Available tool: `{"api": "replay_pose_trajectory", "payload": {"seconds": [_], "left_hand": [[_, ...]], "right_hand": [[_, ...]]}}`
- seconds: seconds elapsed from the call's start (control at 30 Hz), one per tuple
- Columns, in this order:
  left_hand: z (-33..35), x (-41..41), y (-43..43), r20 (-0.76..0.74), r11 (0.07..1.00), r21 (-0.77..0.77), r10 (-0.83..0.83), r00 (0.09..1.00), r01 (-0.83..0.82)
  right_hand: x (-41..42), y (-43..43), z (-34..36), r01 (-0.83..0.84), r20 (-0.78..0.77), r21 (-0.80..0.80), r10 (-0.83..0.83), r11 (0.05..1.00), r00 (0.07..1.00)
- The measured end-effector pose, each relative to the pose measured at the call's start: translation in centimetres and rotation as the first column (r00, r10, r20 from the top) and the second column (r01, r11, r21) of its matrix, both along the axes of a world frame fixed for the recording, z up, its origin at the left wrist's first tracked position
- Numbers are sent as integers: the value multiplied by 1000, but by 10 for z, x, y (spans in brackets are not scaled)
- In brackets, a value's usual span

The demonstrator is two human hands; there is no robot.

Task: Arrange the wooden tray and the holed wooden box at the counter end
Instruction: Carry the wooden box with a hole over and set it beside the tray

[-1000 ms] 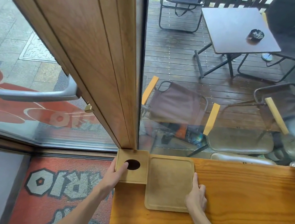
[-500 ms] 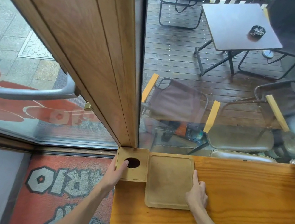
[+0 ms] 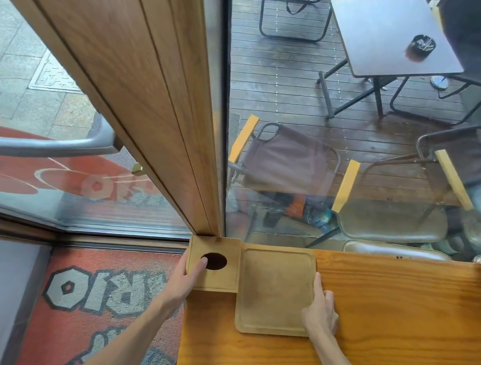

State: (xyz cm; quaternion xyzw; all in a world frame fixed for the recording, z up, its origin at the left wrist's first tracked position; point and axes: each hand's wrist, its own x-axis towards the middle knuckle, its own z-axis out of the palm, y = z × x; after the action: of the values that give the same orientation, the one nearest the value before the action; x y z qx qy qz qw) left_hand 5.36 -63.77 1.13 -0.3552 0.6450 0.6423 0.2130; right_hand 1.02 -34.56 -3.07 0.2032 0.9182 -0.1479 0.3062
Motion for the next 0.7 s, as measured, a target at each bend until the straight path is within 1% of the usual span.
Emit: {"api": "replay_pose_trajectory", "payload": {"seconds": [0.27, 0.33, 0.43, 0.5, 0.53, 0.57, 0.6, 0.63, 0.67, 0.7], "left_hand": [[-10, 4, -2, -11, 999, -10, -31, 999, 31], [-10, 4, -2, -26, 999, 12, -29, 999, 30], [-12, 7, -7, -19, 997, 67, -47, 999, 48], [-12, 12, -9, -10, 997, 44, -66, 998, 66], [-11, 15, -9, -22, 996, -1, -84, 996, 84], [-9, 19, -9, -57, 992, -63, -115, 992, 112], [-8, 23, -9, -98, 977, -146, -171, 980, 156], [-8, 27, -8, -117, 945, -247, -248, 962, 214], [-9, 31, -7, -97, 890, -357, -336, 937, 282], [-10, 36, -6, -47, 819, -459, -408, 912, 344]], "right_hand": [[-1, 0, 1, -18, 13, -5, 18, 1000, 1000], [-2, 1, 0, -11, 20, -17, 11, 1000, 1000], [-3, 2, 2, 32, 31, -77, -29, 997, 999], [-1, 2, 7, 73, 42, -132, -68, 988, 997], [1, 0, 9, 72, 43, -132, -67, 989, 997], [4, -3, 11, 37, 28, -95, -34, 995, 999], [8, -9, 13, -34, -4, -38, 33, 999, 999], [13, -19, 20, -126, -46, 17, 127, 992, 991], [19, -31, 27, -228, -93, 54, 232, 972, 968], [25, -44, 35, -325, -132, 67, 331, 943, 934]]}}
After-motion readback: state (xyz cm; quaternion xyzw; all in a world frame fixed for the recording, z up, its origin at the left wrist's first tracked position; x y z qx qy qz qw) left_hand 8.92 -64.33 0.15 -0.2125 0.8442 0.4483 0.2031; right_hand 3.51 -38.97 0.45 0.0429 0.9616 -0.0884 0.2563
